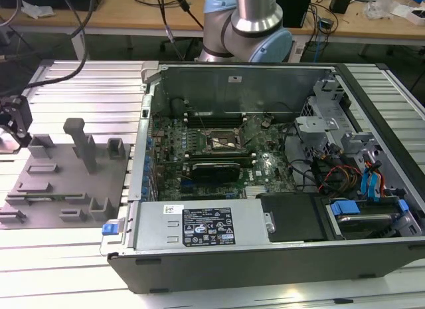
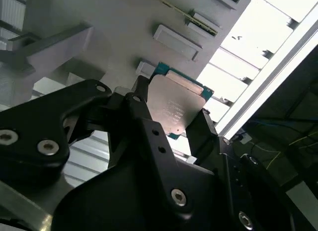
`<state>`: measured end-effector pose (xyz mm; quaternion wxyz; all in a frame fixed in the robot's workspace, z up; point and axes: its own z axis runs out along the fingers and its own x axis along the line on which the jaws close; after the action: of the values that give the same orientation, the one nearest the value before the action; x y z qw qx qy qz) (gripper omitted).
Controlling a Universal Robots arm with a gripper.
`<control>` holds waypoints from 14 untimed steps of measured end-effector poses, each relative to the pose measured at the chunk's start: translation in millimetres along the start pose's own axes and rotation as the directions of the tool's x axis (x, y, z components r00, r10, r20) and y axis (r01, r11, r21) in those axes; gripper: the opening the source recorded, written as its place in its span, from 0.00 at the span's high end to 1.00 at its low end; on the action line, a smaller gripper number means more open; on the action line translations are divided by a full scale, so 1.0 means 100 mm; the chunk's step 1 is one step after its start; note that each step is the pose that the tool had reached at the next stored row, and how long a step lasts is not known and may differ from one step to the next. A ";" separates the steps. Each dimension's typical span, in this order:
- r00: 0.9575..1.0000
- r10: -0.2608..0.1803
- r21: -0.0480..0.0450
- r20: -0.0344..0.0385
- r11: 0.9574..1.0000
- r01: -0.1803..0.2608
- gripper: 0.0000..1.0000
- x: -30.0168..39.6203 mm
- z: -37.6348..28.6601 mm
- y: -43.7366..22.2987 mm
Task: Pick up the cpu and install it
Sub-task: 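Pick up the cpu and move it towards the insertion slot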
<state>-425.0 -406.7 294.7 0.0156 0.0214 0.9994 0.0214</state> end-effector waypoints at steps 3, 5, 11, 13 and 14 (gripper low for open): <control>1.000 0.000 0.000 0.000 1.000 0.000 0.45 -0.003 -0.093 0.005; 1.000 0.000 0.000 0.000 1.000 0.000 0.45 -0.004 -0.145 0.008; 1.000 0.000 0.000 0.000 1.000 0.000 0.45 -0.011 -0.354 0.018; 1.000 0.000 0.000 0.000 1.000 0.000 0.45 -0.012 -0.404 0.021; 1.000 0.000 0.000 0.000 1.000 0.000 0.45 -0.013 -0.423 0.022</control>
<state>-425.0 -406.4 337.1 0.0157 0.0213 0.9994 0.0214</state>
